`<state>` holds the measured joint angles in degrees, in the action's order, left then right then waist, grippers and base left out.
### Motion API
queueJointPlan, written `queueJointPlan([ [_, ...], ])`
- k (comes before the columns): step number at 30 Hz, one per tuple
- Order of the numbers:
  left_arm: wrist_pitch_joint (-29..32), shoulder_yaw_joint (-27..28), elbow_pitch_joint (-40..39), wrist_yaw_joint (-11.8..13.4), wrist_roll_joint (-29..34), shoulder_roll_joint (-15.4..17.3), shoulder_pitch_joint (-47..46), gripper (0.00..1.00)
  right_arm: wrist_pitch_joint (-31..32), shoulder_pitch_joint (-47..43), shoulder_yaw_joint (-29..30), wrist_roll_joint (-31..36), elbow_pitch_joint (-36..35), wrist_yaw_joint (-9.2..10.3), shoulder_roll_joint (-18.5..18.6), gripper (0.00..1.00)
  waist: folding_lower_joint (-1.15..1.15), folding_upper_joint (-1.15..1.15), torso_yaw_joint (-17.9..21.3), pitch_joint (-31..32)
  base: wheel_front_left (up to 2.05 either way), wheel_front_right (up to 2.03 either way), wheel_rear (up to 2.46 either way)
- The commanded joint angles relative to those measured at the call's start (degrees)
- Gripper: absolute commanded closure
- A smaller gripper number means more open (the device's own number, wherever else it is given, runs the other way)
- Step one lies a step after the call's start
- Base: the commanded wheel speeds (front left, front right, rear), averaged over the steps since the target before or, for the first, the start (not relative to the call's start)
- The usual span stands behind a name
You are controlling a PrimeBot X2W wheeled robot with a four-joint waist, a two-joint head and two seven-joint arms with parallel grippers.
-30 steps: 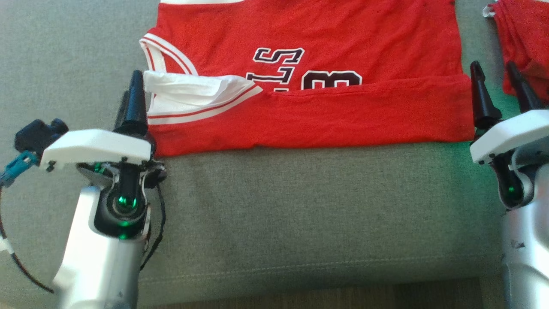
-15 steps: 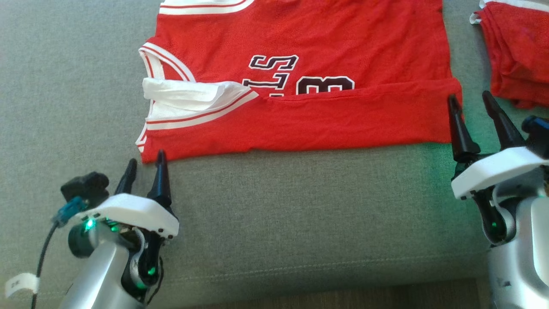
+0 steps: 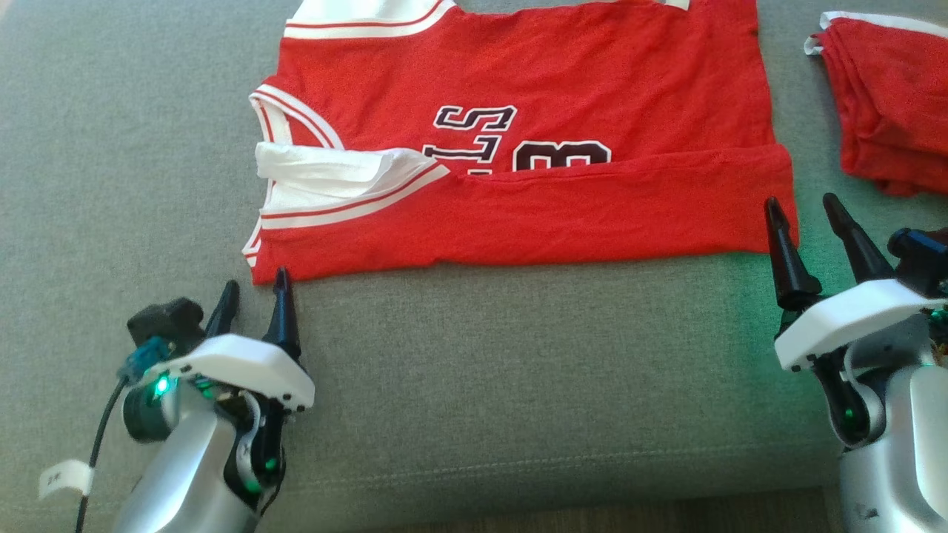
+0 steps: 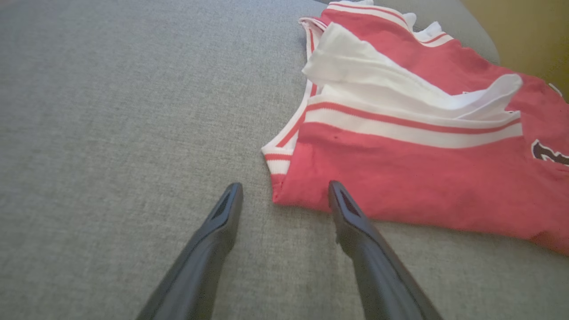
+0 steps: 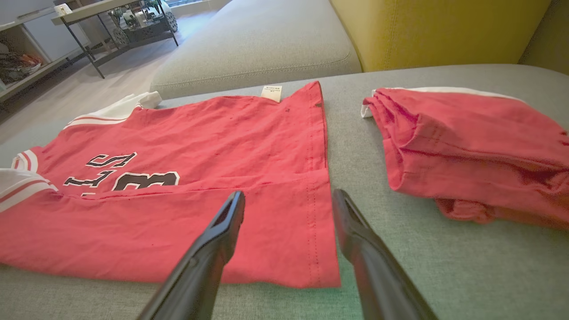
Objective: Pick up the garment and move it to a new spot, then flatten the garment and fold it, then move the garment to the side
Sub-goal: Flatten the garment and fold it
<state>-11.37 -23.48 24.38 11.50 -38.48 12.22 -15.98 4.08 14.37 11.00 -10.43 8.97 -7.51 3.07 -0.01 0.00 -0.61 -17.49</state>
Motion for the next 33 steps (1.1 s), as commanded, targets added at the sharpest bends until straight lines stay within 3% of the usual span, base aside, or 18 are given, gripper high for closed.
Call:
queueJointPlan([
  [1,-0.88,1.66,-0.44,-0.46,-0.45,0.63,-2.8,0.0,0.55,-0.3,-0.99,-0.2,-1.58,0.02,-0.17,0.0,0.01,0.0,-0.11,-0.24,0.0,0.0,0.0],
  [7,-1.88,1.93,2.18,-2.31,-1.07,-0.54,-5.0,0.0,1.07,-0.83,-0.45,-0.61,-1.3,0.02,-0.18,0.0,0.01,0.0,-0.34,-0.96,0.0,0.0,0.0],
  [8,-1.92,1.75,2.98,-2.74,-1.14,-0.73,-5.36,0.08,1.13,-0.91,-0.34,-0.71,-1.33,0.02,-0.18,0.0,0.01,0.0,-0.33,-1.06,0.0,0.0,0.0],
  [9,-1.97,1.62,3.78,-3.13,-1.2,-0.91,-5.72,0.27,1.21,-0.97,-0.29,-0.73,-1.38,0.02,-0.18,0.0,0.01,0.0,-0.3,-1.13,0.0,0.0,0.0],
  [10,-2.0,1.43,4.56,-3.52,-1.23,-1.05,-6.04,0.59,1.29,-1.0,-0.27,-0.75,-1.43,0.02,-0.18,0.0,0.01,0.0,-0.23,-1.16,0.0,0.0,0.0],
  [12,-2.08,1.11,5.83,-4.36,-1.35,-1.35,-6.55,1.0,1.55,-1.01,-0.23,-0.71,-1.56,0.02,-0.18,0.0,0.01,0.0,-0.08,-1.17,0.0,0.0,0.0],
  [18,-2.78,1.19,6.21,-5.26,-1.09,-1.52,-6.47,1.0,3.31,-0.55,1.3,-1.54,0.37,0.02,-0.19,0.0,0.01,0.0,0.05,-0.55,0.0,0.0,0.0],
  [29,-3.24,0.91,2.76,-4.86,0.03,-1.11,-4.65,1.0,5.02,4.87,3.0,-1.91,12.4,0.02,-0.19,0.0,0.01,0.0,-1.6,-0.02,0.0,0.0,0.0],
  [30,-3.24,0.86,2.63,-4.86,0.03,-1.1,-4.68,1.0,5.19,5.44,2.82,-1.78,13.36,0.02,-0.19,0.13,0.01,0.0,-1.75,-0.03,0.0,0.0,0.0],
  [33,-3.17,0.65,2.44,-4.87,0.02,-1.1,-4.8,1.0,5.46,6.95,2.66,-1.1,15.9,0.02,-0.19,0.62,0.01,0.0,-2.13,0.0,0.0,0.0,0.0],
])
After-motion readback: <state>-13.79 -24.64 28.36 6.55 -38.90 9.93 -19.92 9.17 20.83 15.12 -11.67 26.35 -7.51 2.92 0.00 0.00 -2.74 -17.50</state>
